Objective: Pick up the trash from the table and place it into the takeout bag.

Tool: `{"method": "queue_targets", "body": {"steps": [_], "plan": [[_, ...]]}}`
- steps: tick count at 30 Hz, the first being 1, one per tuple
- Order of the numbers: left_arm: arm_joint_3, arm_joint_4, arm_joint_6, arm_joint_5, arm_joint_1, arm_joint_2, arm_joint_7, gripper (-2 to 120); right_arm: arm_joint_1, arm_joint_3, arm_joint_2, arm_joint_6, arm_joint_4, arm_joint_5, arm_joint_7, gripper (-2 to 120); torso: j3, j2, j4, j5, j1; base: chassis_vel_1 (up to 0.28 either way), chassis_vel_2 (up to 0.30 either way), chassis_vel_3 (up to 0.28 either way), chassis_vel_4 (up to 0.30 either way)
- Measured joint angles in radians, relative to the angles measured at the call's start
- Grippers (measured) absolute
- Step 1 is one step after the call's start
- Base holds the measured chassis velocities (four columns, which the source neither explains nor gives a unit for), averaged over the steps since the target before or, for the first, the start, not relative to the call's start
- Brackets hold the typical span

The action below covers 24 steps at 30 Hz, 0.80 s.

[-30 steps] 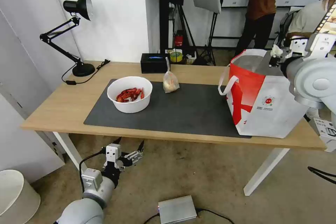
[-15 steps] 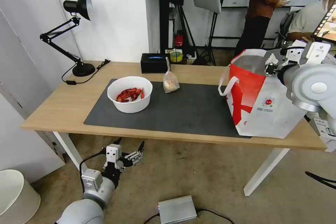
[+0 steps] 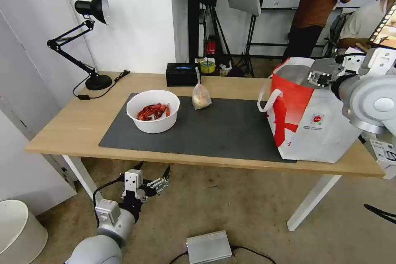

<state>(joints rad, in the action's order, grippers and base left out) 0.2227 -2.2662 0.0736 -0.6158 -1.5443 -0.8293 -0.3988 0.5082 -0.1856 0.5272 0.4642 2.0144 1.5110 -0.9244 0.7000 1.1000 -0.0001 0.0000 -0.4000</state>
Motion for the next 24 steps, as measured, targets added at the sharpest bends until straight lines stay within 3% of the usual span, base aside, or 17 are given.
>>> {"method": "queue_targets", "body": {"steps": [1,2,6,13,18,24], "plan": [[0.001,-0.001,0.000,0.001,-0.002,-0.002,0.000,100,0.012,-0.005,-0.002,-0.064,0.009,-0.029,0.058,99,0.000,0.000,0.0000,0.0000,0.000,0.000,0.000,0.000,0.000],[0.001,-0.001,0.000,0.001,-0.002,-0.002,0.000,100,0.012,-0.005,-0.002,-0.064,0.009,-0.029,0.058,99,0.000,0.000,0.0000,0.0000,0.000,0.000,0.000,0.000,0.000],[0.020,-0.007,0.000,0.002,-0.006,-0.006,-0.001,100,0.089,-0.040,-0.014,-0.213,0.060,-0.124,0.244,100,0.000,0.000,0.0002,-0.0002,0.000,0.000,0.000,0.000,0.000],[0.044,-0.014,0.000,0.001,-0.021,-0.005,-0.001,100,0.290,-0.114,-0.046,-0.302,0.157,-0.297,0.436,100,0.000,0.000,0.0000,0.0000,0.000,0.000,0.000,0.000,0.000],[0.056,-0.015,0.000,0.001,-0.030,-0.006,-0.001,100,0.451,-0.197,-0.043,-0.304,0.233,-0.388,0.464,100,0.000,0.000,-0.0001,-0.0002,0.000,0.000,0.000,0.000,0.000],[0.062,-0.009,-0.001,0.000,-0.025,-0.009,-0.001,100,0.612,-0.195,0.016,-0.311,0.281,-0.517,0.461,100,0.000,0.000,0.0002,-0.0001,0.000,0.000,0.000,0.000,0.000]]}}
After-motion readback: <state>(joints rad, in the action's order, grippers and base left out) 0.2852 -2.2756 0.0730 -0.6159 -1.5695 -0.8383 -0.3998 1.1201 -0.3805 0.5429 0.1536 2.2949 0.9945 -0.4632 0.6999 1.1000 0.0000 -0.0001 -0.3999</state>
